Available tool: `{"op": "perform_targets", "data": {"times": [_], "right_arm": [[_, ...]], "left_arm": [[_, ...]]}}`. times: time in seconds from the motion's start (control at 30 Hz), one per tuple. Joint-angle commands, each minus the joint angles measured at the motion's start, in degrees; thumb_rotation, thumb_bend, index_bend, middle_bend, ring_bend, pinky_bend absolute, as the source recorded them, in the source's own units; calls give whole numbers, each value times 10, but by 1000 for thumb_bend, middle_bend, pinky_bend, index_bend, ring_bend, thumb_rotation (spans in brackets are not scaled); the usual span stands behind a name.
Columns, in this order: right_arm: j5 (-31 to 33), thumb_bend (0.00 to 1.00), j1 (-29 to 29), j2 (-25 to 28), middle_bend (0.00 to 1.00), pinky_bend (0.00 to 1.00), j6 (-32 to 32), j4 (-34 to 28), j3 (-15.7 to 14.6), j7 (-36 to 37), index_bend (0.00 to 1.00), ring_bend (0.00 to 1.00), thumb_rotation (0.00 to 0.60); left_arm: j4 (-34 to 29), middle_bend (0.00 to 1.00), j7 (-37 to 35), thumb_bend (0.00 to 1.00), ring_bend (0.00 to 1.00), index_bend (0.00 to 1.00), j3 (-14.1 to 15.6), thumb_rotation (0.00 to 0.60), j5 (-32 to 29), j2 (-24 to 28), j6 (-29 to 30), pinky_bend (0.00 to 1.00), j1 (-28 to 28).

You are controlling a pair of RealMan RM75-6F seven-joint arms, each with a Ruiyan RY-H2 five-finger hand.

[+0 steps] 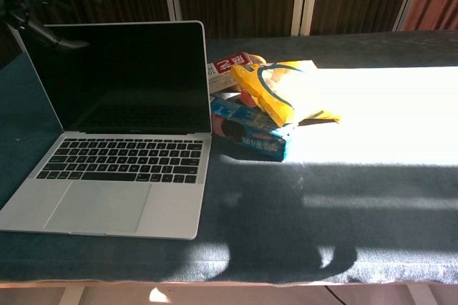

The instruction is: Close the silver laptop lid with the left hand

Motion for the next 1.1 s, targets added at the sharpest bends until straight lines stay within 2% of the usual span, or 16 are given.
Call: {"op": "perform_targets", "data": {"times": [0.03,0.2,0.33,0.4,0.6,0.73,1.1], "right_arm": [[0,224,-1,0,0,0,2,0,0,1,0,0,600],[-1,224,-5,2,0,0,10,2,0,6,0,0,600],[-5,224,-8,3,0,0,15,6,-3,9,0,0,600],[-6,224,-9,4,0,0,18,8,-2,13,0,0,600],[-10,224,-9,5,0,0,19,11,-3,16,0,0,600],[-10,224,-10,5,0,0,22,10,-2,17,0,0,600],[-13,224,-10,0,0,0,21,9,-2,5,0,0,600]], "left_arm": [[2,135,1,290,42,72,2,595,-1,-4,-3,117,-3],[3,165,2,292,61,99,9,596,10,-11,-3,122,-7],[3,206,17,293,101,111,17,596,17,-15,0,172,-8],[-2,247,29,297,139,150,23,596,20,-16,2,209,-8],[-31,317,58,311,201,233,43,596,47,-6,19,243,0],[-66,326,70,310,216,235,57,596,69,10,38,253,14],[-156,330,132,308,226,236,129,587,151,66,81,255,66]]}}
